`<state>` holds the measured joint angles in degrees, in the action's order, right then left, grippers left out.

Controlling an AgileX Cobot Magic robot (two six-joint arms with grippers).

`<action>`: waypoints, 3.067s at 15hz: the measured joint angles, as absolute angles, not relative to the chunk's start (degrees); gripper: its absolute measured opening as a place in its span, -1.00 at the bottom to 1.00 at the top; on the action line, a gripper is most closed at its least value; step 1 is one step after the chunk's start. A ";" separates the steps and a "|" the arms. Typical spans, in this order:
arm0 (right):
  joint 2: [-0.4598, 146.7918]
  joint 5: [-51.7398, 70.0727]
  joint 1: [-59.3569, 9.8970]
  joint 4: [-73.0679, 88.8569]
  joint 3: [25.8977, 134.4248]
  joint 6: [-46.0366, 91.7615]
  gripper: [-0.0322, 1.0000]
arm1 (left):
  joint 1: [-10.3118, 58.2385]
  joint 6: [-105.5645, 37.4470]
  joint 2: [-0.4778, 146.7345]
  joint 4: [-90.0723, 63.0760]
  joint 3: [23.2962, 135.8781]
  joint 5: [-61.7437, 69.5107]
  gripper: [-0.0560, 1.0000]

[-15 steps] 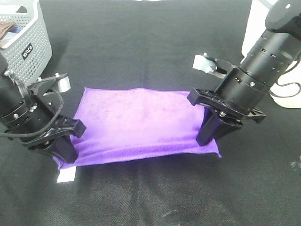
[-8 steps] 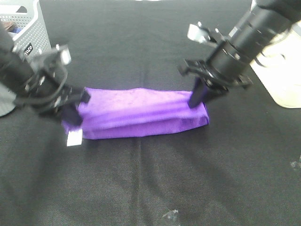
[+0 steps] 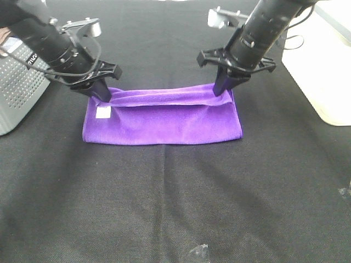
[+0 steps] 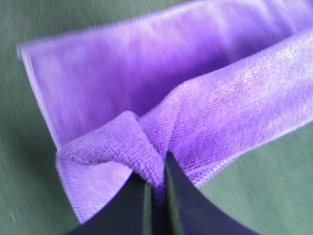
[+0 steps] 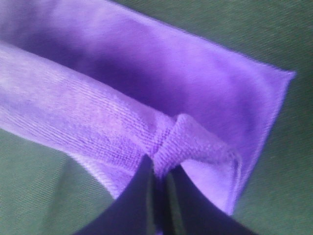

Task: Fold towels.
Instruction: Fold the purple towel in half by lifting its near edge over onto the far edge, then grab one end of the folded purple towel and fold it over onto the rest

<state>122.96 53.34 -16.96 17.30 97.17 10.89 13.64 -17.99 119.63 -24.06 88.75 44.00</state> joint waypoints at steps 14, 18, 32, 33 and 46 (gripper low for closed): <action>130.12 42.28 -16.96 14.09 97.29 10.71 -0.76 | 13.64 -17.99 130.46 -21.31 97.98 43.32 -0.89; 130.29 42.97 -16.96 13.69 97.29 10.60 -0.60 | 13.64 -17.82 130.69 -20.51 97.98 43.95 -0.70; 130.92 44.58 -16.79 9.22 97.29 7.96 0.14 | 13.64 -7.56 130.69 -6.07 98.03 49.96 0.41; 130.92 44.58 -16.79 9.22 97.29 7.96 0.15 | 13.64 -6.99 130.58 -5.16 98.55 52.08 0.42; 118.66 61.76 -16.79 4.93 97.40 4.93 0.17 | 3.55 -18.33 130.58 -23.03 106.68 66.86 0.42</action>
<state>118.66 61.76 -16.79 4.93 97.40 4.93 3.55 -18.33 130.58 -23.03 106.68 66.86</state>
